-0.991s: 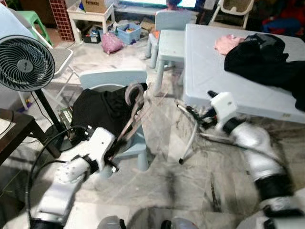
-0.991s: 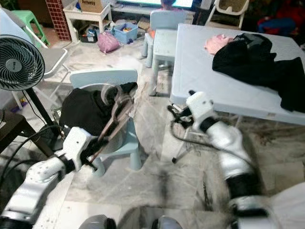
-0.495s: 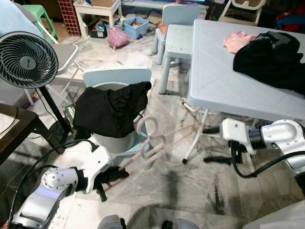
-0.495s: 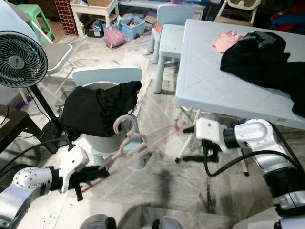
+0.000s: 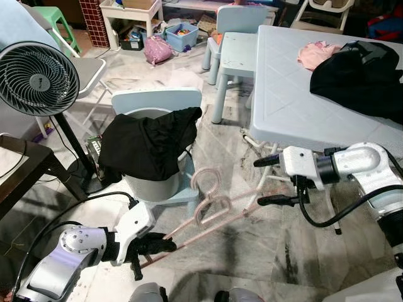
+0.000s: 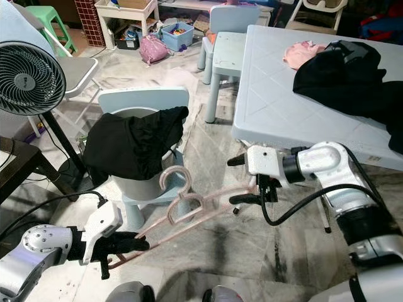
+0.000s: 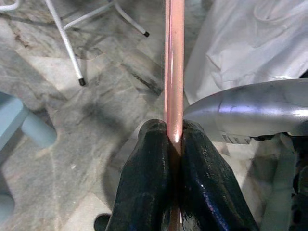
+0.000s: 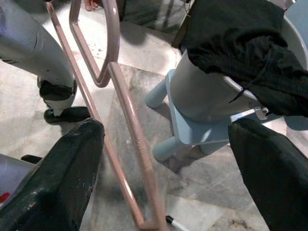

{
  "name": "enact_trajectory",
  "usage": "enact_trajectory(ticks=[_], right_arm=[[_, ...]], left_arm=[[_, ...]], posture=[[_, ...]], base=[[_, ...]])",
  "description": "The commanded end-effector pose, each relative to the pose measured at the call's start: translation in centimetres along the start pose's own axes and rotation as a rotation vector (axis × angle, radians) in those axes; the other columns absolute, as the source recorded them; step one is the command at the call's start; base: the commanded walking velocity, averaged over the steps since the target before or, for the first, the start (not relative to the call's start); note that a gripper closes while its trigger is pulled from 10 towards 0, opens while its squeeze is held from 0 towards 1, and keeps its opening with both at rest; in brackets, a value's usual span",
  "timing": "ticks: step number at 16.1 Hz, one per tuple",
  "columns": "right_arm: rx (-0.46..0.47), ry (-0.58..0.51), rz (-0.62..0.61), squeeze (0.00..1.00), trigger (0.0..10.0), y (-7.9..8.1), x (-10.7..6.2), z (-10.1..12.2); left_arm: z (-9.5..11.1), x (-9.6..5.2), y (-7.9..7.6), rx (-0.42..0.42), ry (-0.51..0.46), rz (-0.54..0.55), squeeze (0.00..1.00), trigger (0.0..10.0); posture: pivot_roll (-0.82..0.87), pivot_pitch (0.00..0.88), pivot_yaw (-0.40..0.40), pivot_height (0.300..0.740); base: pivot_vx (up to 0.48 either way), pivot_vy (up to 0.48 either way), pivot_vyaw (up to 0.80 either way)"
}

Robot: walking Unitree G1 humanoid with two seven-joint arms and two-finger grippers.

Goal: Hang hanger

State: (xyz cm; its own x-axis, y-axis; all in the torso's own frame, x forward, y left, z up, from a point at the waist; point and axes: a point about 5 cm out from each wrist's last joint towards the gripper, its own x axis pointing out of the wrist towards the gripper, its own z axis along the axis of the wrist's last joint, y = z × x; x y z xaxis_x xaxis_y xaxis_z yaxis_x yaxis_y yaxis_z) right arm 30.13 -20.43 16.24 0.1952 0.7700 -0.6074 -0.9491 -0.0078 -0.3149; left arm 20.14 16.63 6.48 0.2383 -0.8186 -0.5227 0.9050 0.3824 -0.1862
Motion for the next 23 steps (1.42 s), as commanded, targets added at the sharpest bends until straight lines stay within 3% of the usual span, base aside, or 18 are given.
enact_trajectory(ticks=[1,4,6,7,8,9,13,23], right_arm=[[0.001,0.009,0.062,0.00,10.0,0.1,-0.2,0.0],[0.029,0.051,0.180,0.00,10.0,1.6,0.1,-0.9],[0.034,0.050,0.186,0.00,10.0,1.7,0.6,-1.2],[0.034,0.045,0.196,0.00,9.0,1.7,1.1,-1.1],[0.033,0.042,0.198,0.00,6.0,1.6,1.5,-1.0],[0.024,0.036,0.204,0.00,0.0,1.6,2.0,-0.9],[-0.076,0.175,0.249,0.00,0.0,1.6,2.2,-1.7],[-0.082,0.242,0.299,0.00,0.0,1.7,1.9,-2.4]], left_arm=[[0.7,0.0,0.0,0.046,0.001,-0.016,0.00,10.0],[0.6,-0.1,-0.2,0.071,0.034,-0.047,0.00,10.0],[0.6,0.0,-0.5,0.085,0.041,-0.068,0.00,10.0],[0.6,0.2,-0.6,0.093,0.045,-0.082,0.00,10.0],[0.7,0.3,-0.6,0.095,0.045,-0.085,0.00,10.0],[0.8,0.3,-0.6,0.101,0.044,-0.085,0.00,10.0],[0.8,0.4,-0.5,0.118,0.055,-0.088,0.00,10.0],[0.7,0.7,-0.4,0.123,0.054,-0.079,0.00,10.0]], posture=[[0.01,0.055,-0.034,0.740],[0.01,0.055,-0.034,0.740],[0.01,0.055,-0.034,0.740],[0.01,0.055,-0.034,0.740],[0.01,0.059,-0.028,0.740],[0.01,0.059,-0.028,0.740],[0.02,0.056,-0.025,0.740],[0.01,0.056,-0.027,0.740]], base=[[0.000,0.000,0.00],[0.000,0.000,0.00],[0.000,0.000,0.00],[0.000,0.000,0.00],[0.000,0.000,0.00],[0.000,0.000,0.00],[0.000,0.000,0.00],[0.000,0.000,0.00]])
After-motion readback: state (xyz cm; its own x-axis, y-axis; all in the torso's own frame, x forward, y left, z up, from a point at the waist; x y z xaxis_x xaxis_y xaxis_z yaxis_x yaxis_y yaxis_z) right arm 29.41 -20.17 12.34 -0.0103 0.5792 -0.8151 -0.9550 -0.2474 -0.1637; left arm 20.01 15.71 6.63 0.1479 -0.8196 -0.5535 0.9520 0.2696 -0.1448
